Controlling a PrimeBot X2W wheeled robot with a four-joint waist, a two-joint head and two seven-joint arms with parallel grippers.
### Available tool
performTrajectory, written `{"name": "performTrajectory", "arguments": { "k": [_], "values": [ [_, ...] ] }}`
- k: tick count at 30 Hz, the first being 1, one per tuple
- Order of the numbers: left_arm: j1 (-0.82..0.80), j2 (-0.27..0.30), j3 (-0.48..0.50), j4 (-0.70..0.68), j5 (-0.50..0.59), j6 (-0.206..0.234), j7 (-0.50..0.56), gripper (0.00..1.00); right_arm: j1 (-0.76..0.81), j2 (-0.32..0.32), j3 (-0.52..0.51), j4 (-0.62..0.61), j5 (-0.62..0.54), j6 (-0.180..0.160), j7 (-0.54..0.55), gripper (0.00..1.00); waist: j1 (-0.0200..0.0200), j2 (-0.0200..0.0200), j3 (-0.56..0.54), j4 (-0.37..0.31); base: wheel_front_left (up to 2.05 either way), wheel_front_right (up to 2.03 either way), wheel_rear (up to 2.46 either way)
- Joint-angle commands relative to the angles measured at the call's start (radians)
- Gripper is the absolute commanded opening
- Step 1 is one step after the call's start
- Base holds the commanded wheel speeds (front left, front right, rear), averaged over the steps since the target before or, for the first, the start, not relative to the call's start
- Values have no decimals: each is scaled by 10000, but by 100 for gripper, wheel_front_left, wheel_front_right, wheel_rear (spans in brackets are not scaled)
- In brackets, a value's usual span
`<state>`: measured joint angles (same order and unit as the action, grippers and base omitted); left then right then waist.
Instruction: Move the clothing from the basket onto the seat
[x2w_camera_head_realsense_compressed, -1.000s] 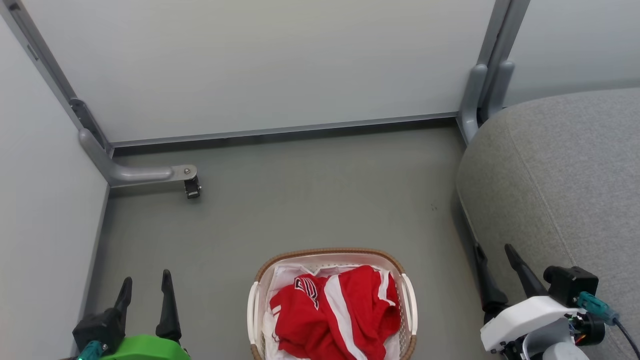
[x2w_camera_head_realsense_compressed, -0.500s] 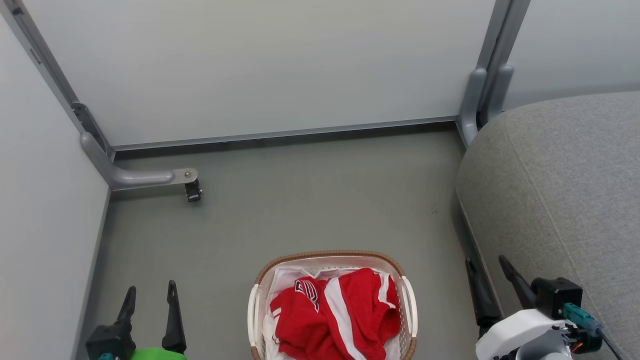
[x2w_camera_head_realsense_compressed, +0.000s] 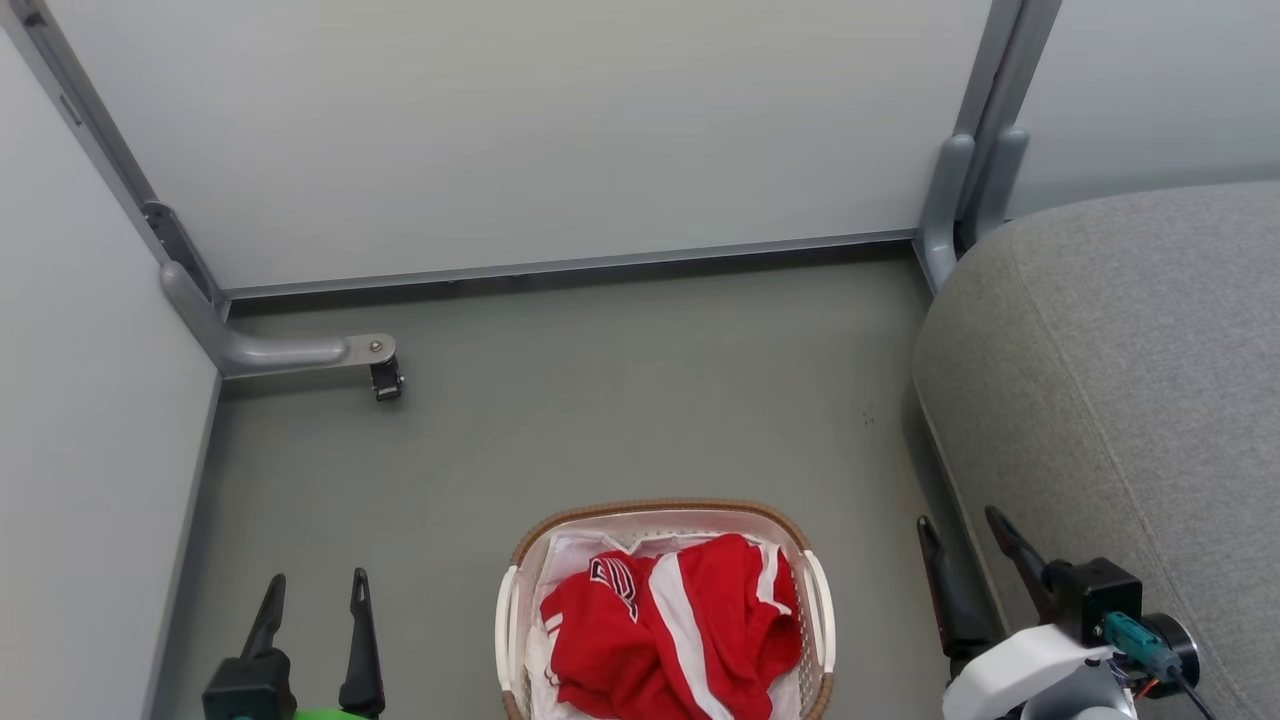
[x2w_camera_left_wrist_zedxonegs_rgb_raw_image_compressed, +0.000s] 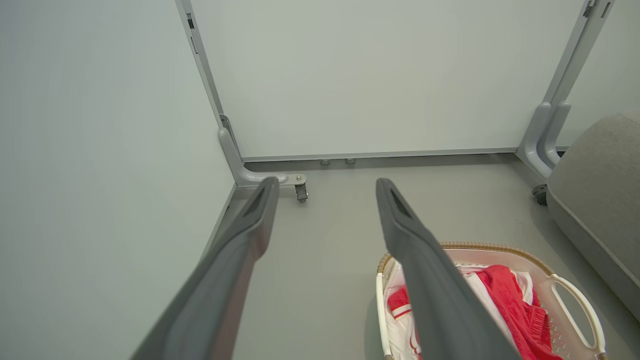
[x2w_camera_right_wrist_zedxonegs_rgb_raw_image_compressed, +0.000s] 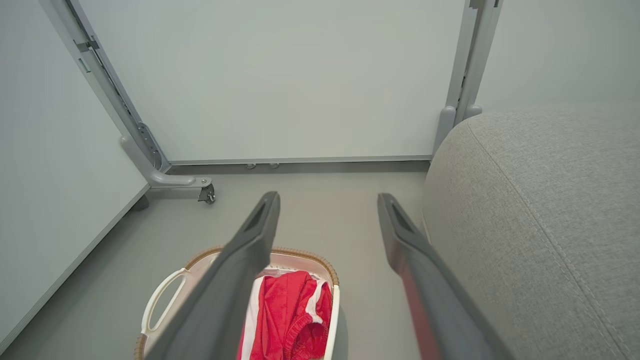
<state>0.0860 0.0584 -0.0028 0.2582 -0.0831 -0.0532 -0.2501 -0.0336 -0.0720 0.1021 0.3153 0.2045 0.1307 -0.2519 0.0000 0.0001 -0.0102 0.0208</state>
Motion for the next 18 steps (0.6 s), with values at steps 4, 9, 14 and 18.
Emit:
{"name": "performTrajectory", "arguments": {
  "k": [4,9,14,18],
  "values": [
    [23,-12,-88,-21,441,-99,-154,100,-71,1,23,-147,-413,0,-144,100,0,-1,149,-37,0,0,0],
    [-135,-42,-156,63,478,-122,-147,100,-172,-16,5,-241,-461,-1,-146,100,0,-1,298,-105,0,0,0],
    [-255,-59,-326,215,459,-200,-147,100,-222,2,-60,-344,-472,-1,-146,100,0,-1,422,-171,0,0,0],
    [-496,-65,-607,380,530,-294,-147,100,-428,18,-96,-545,-466,-1,-146,100,0,-1,707,-235,0,0,0]
  ]
}}
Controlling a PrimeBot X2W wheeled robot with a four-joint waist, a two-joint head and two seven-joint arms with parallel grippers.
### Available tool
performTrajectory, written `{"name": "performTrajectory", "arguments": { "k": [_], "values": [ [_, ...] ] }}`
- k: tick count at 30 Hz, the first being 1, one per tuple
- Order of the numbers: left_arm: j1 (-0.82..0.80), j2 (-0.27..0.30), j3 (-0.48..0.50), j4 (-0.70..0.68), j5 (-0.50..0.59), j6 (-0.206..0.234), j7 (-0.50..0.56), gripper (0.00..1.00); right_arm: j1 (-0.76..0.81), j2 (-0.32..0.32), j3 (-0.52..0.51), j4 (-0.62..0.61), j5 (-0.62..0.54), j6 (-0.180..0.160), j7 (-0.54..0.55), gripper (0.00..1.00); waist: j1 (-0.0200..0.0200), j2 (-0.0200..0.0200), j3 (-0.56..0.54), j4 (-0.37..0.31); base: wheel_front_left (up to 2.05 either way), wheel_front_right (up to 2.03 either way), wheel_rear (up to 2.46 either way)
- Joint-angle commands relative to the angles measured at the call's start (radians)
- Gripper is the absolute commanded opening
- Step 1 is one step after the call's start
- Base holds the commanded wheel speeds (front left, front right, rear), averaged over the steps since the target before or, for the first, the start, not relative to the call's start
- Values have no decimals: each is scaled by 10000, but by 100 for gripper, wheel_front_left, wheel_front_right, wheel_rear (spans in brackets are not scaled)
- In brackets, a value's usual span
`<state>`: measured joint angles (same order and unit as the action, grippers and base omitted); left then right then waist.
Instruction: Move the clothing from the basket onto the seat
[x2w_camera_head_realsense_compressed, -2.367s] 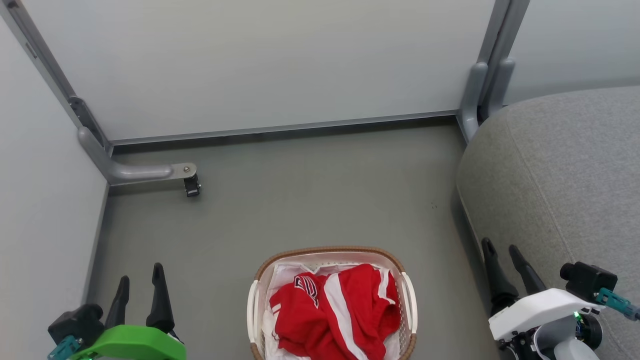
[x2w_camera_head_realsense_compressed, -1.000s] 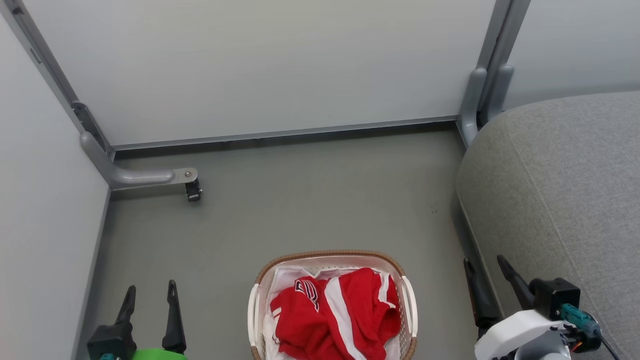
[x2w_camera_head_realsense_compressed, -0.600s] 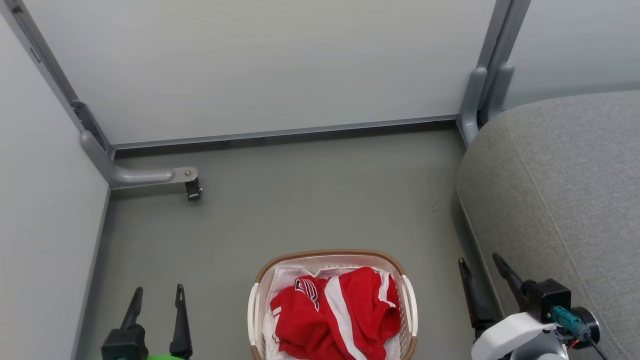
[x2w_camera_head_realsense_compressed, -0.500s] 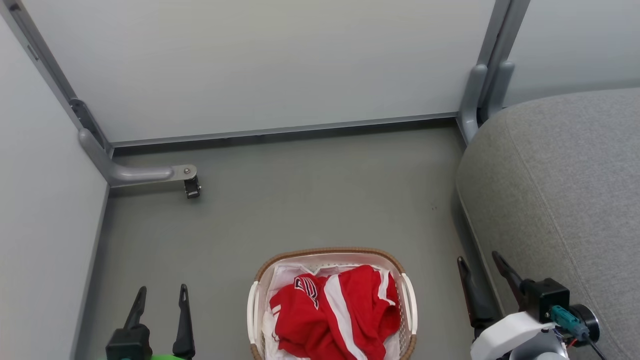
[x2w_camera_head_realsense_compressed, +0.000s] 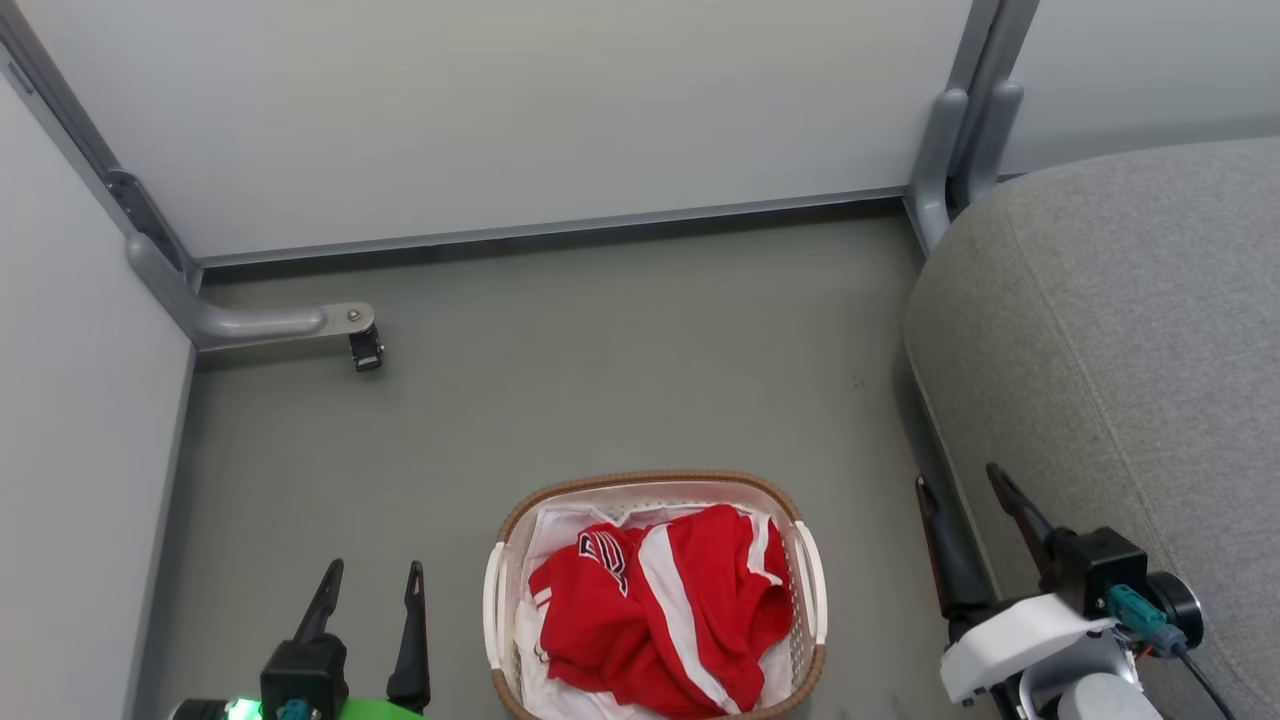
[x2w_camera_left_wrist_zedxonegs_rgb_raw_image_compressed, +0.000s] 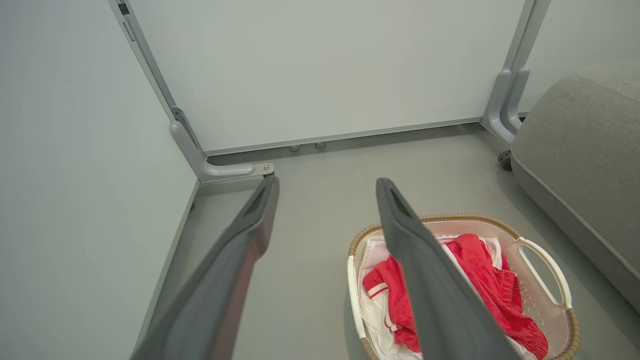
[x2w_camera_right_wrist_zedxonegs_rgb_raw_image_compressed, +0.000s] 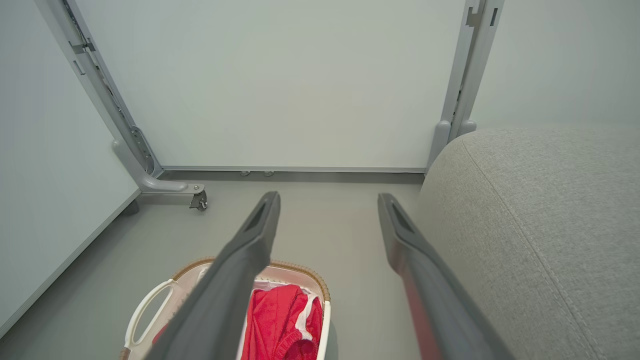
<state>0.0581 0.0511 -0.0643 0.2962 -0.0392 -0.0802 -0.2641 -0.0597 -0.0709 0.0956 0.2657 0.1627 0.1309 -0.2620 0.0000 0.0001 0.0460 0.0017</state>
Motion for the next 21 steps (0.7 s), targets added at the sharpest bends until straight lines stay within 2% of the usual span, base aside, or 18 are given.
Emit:
{"name": "performTrajectory", "arguments": {
  "k": [1,21],
  "values": [
    [-322,13,-82,42,88,-40,-7,100,-226,8,-27,-113,-44,-3,-44,100,0,-1,260,-71,0,0,0],
    [-2795,13,-1598,1190,-536,-215,-7,100,-2015,-69,186,-1276,-100,-3,-32,100,0,-1,2988,-828,0,0,0]
  ]
}}
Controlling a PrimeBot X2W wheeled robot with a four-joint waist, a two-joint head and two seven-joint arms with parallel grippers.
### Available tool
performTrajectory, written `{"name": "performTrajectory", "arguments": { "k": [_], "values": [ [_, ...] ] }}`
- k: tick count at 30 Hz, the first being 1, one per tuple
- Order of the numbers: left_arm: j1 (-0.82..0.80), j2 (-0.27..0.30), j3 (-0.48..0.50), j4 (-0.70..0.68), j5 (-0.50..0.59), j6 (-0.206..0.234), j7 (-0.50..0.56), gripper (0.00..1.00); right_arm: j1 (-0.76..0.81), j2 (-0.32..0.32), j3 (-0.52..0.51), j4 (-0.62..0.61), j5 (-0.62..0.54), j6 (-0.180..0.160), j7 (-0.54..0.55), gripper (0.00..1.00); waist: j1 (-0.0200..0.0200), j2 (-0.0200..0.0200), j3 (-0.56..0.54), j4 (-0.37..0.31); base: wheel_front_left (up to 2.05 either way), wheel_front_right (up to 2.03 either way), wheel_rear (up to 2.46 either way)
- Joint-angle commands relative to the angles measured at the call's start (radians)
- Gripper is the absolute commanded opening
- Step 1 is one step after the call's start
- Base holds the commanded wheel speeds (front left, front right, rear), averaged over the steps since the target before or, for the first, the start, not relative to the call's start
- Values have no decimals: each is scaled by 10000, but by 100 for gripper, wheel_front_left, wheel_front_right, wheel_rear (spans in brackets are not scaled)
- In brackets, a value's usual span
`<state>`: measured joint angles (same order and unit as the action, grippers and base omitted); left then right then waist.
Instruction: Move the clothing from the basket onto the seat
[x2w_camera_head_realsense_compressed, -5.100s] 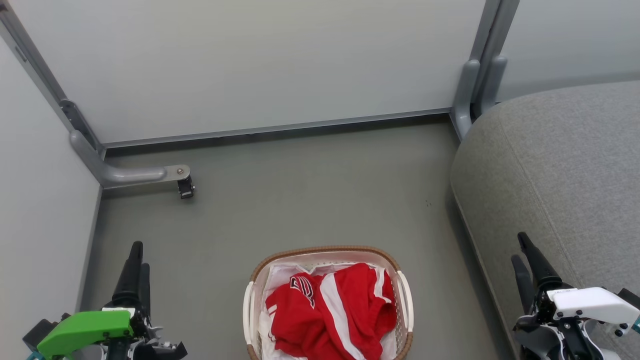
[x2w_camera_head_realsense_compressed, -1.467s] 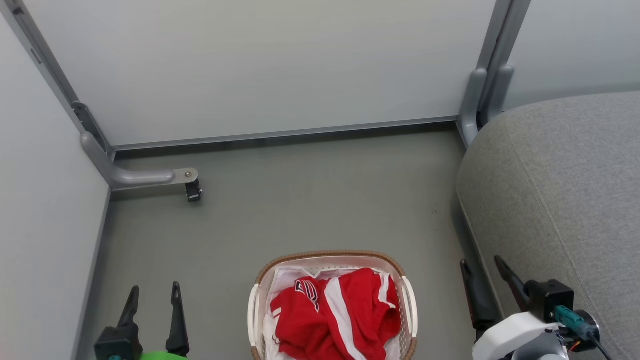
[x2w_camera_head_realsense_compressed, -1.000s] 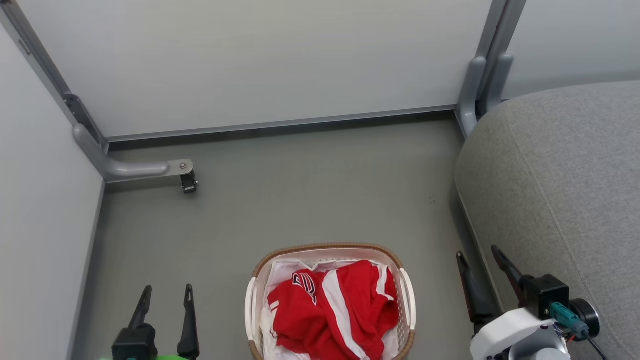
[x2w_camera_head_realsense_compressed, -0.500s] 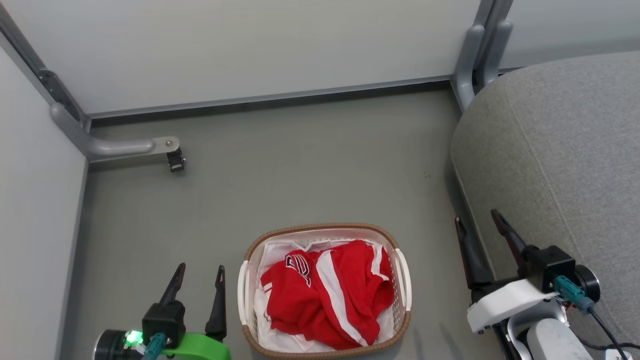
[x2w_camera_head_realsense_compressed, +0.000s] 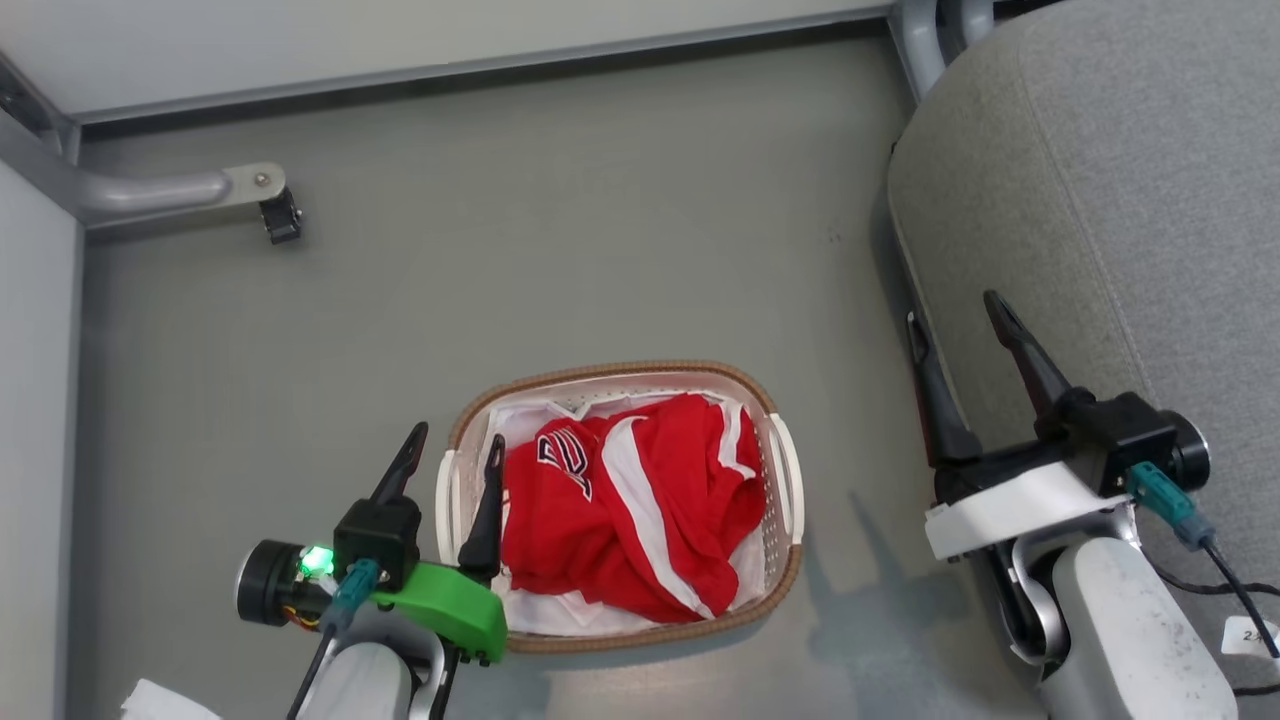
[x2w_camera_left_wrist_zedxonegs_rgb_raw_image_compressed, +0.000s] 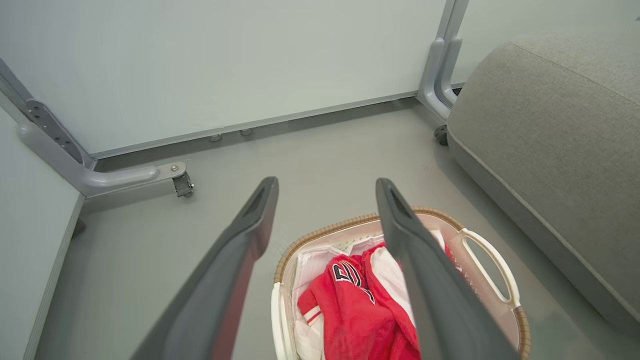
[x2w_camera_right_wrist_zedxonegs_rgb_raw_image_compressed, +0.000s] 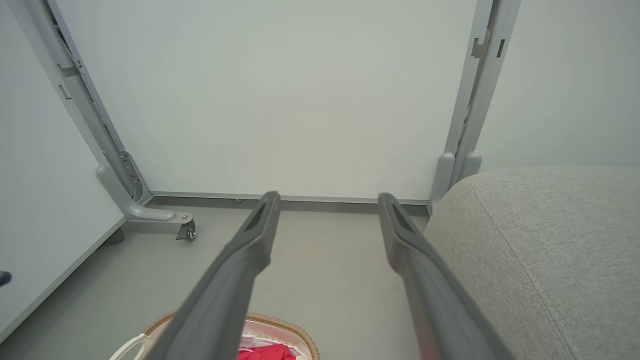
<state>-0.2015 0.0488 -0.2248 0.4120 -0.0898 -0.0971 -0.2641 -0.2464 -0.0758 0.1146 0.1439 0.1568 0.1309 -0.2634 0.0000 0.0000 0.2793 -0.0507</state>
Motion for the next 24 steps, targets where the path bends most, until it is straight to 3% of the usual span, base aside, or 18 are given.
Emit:
{"name": "performTrajectory", "arguments": {
  "k": [1,24],
  "values": [
    [-331,36,-57,86,-63,-57,-7,100,-228,-18,-30,-125,-47,-3,-19,100,0,0,779,-342,0,0,0],
    [-2746,42,-721,3227,-33,132,-7,100,-1394,188,130,-1071,-94,-3,-19,100,0,0,2920,-922,0,0,0]
  ]
}}
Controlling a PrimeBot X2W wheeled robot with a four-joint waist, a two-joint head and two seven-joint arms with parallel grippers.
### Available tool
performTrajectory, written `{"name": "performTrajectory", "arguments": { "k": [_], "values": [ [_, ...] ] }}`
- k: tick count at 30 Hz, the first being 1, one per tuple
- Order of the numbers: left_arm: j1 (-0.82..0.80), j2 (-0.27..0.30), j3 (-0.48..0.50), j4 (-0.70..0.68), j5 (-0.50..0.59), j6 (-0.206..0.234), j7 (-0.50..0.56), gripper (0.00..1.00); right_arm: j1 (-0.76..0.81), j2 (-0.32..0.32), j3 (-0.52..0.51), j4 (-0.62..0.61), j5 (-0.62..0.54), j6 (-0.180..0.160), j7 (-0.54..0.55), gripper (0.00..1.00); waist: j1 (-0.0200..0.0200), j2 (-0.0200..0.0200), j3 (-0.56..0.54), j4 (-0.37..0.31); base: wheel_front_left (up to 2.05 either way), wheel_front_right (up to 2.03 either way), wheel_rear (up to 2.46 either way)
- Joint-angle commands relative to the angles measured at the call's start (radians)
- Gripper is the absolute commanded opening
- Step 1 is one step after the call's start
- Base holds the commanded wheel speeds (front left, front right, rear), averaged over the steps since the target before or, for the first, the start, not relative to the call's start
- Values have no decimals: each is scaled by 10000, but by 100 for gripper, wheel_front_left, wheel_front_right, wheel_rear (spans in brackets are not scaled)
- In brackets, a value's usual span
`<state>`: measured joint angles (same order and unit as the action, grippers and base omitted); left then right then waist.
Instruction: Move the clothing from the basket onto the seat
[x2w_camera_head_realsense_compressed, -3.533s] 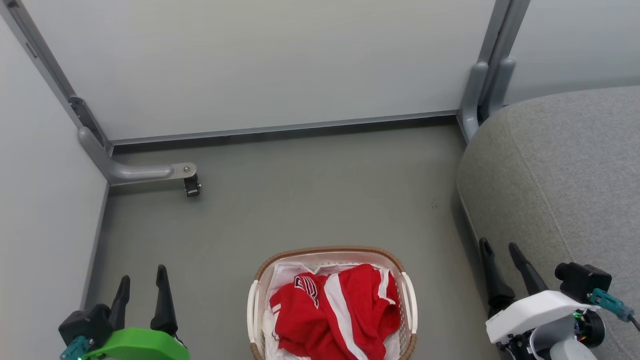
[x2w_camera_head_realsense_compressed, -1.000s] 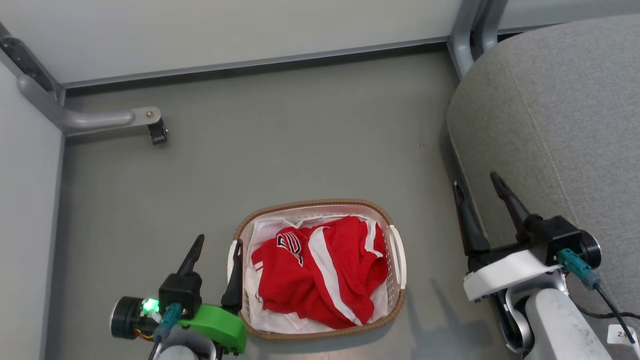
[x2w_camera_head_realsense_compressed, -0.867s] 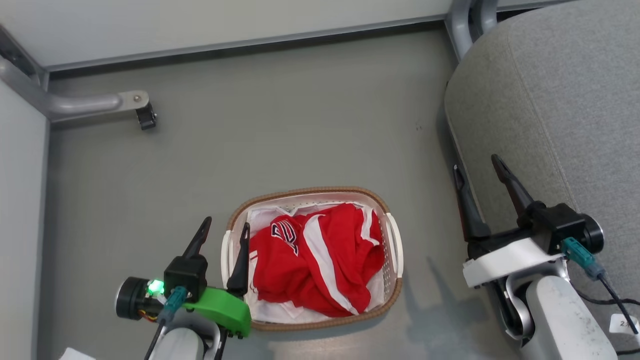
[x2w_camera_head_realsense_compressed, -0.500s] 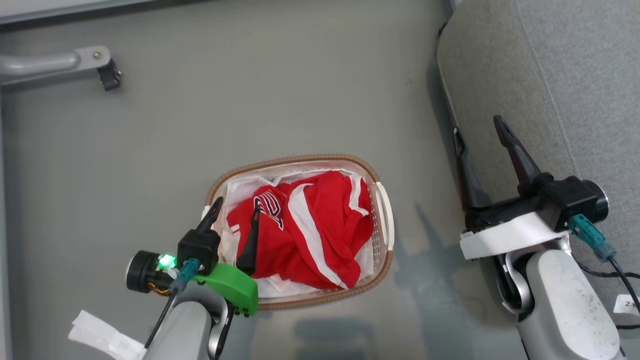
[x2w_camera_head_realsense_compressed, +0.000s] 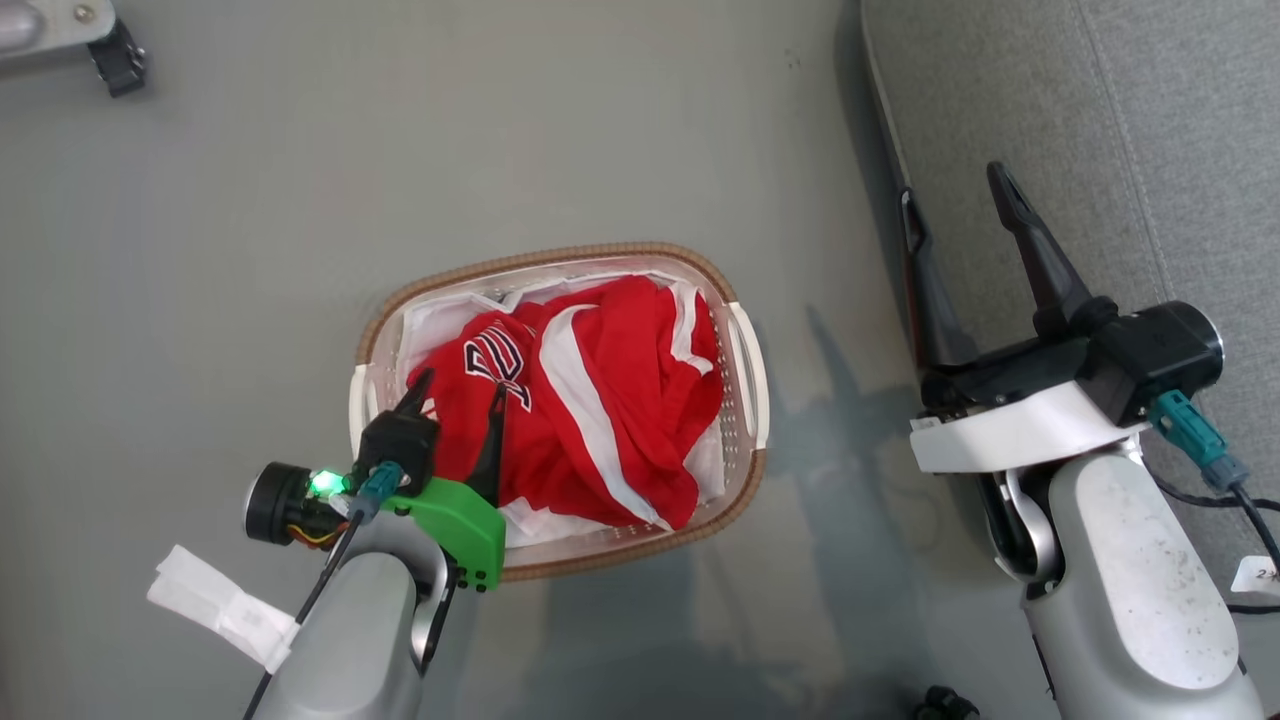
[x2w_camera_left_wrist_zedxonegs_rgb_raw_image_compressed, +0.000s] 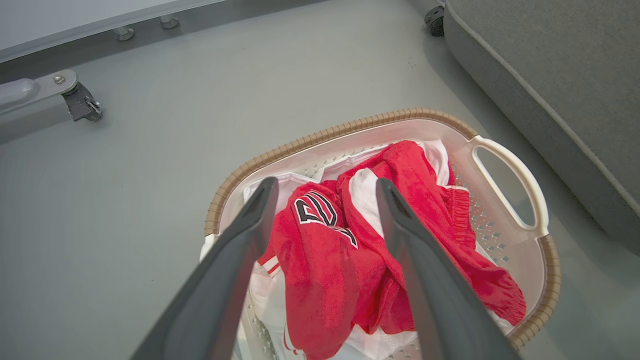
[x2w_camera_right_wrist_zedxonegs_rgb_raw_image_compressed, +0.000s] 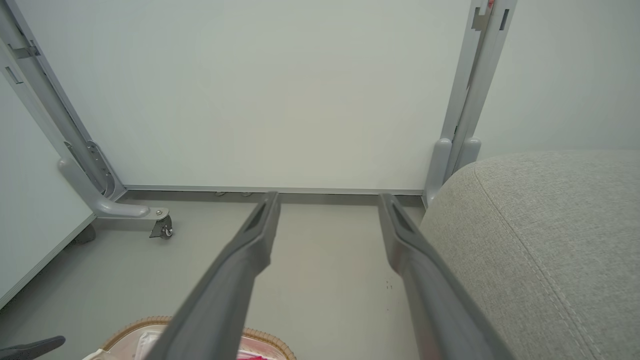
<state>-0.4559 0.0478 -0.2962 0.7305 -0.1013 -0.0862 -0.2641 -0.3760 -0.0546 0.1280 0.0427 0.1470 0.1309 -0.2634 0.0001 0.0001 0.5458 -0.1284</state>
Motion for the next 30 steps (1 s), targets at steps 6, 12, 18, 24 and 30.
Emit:
{"name": "performTrajectory", "arguments": {
  "k": [6,12,18,24,30],
  "values": [
    [-720,55,-106,966,127,1,-7,100,-271,8,81,-286,71,-3,-19,100,-1,-1,702,-318,0,0,0],
    [-1296,68,-99,2071,241,80,-7,100,-342,20,112,-400,111,-3,-19,100,-1,-1,1094,-481,0,0,0],
    [-1905,100,-71,2907,236,224,-7,100,-440,22,142,-498,233,-3,-19,100,-1,-1,1468,-586,0,0,0],
    [-2535,103,-80,3829,181,341,-7,100,-532,22,192,-567,303,-3,-19,100,-1,-1,1813,-662,0,0,0],
    [-3169,104,5,4723,12,376,-7,100,-635,23,257,-626,385,-3,-19,100,-1,-1,2161,-743,0,0,0]
  ]
}}
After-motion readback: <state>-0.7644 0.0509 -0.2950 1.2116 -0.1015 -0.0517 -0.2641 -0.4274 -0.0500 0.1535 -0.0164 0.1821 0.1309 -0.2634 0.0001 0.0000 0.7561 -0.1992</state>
